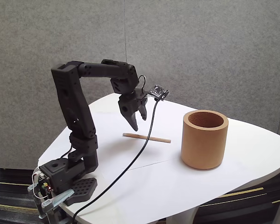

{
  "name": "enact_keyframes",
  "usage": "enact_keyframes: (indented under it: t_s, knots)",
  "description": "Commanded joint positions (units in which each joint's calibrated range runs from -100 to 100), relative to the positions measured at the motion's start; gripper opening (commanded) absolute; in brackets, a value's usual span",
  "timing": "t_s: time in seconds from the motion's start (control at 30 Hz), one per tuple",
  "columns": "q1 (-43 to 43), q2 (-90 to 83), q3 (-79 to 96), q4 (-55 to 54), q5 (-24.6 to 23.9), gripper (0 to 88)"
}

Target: Grab the pen and put it in the pen holder.

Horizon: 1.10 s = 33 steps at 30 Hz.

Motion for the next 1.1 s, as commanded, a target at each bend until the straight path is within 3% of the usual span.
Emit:
enact_keyframes:
  t_s: [0.0,0.23,1.07]
  knots:
    - [-0.01,4.3,-3.79,-0.51,0.25,26.7]
    - [0.87,11.86,-10.38,0.17,2.62,26.7]
    - [0.28,20.48,-9.93,-0.42,2.62,26.7]
